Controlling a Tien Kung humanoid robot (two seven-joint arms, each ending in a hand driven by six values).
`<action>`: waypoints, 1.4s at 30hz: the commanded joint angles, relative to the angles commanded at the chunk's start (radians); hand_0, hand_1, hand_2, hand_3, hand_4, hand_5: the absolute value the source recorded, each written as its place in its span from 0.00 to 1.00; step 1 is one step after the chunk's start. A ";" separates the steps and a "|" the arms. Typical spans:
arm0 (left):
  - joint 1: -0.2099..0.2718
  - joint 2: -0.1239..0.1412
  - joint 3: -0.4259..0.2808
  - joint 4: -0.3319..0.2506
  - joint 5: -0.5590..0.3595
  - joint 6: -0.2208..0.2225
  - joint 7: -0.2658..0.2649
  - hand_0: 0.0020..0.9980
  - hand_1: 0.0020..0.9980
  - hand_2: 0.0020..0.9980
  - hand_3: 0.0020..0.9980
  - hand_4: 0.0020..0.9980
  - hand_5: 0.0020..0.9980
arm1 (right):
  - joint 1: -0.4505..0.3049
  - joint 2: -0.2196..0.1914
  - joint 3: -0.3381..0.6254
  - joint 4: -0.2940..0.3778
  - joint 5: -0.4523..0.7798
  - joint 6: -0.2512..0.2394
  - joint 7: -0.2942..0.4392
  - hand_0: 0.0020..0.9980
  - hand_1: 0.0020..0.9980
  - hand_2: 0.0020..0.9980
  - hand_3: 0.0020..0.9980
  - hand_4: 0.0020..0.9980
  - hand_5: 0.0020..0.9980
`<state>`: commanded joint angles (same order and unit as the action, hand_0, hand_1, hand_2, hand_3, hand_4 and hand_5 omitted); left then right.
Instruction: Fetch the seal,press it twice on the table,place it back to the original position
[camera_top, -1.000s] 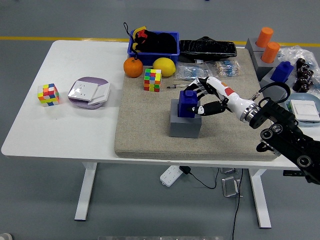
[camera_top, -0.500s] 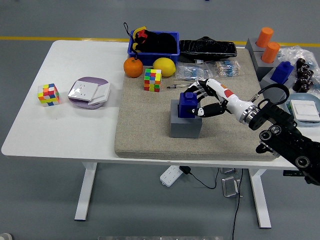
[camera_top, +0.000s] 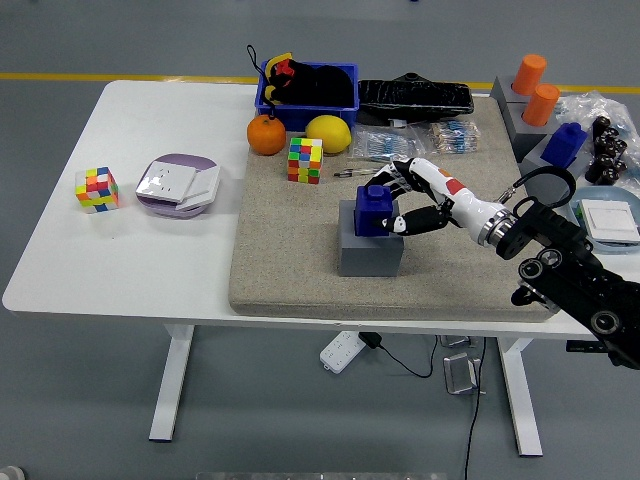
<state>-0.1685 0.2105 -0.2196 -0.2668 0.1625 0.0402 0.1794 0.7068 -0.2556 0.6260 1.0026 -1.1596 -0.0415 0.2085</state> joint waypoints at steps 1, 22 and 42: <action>0.000 0.000 0.000 0.000 0.000 0.000 0.000 0.79 0.74 0.74 0.76 0.62 0.44 | 0.000 0.000 0.000 0.000 0.001 0.003 0.000 0.73 0.75 0.76 0.76 1.00 0.00; -0.001 0.000 0.003 0.000 -0.002 0.000 0.000 0.79 0.74 0.74 0.76 0.62 0.44 | -0.002 -0.002 0.024 0.013 -0.030 0.035 -0.004 0.92 0.94 0.95 0.97 1.00 0.28; 0.001 0.001 -0.014 0.000 0.004 0.000 0.000 0.79 0.74 0.74 0.76 0.62 0.44 | -0.122 -0.126 0.302 0.038 -0.110 0.077 -0.058 1.00 1.00 1.00 1.00 1.00 0.74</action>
<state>-0.1672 0.2115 -0.2332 -0.2666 0.1670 0.0406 0.1789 0.5844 -0.3817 0.9277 1.0410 -1.2695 0.0351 0.1502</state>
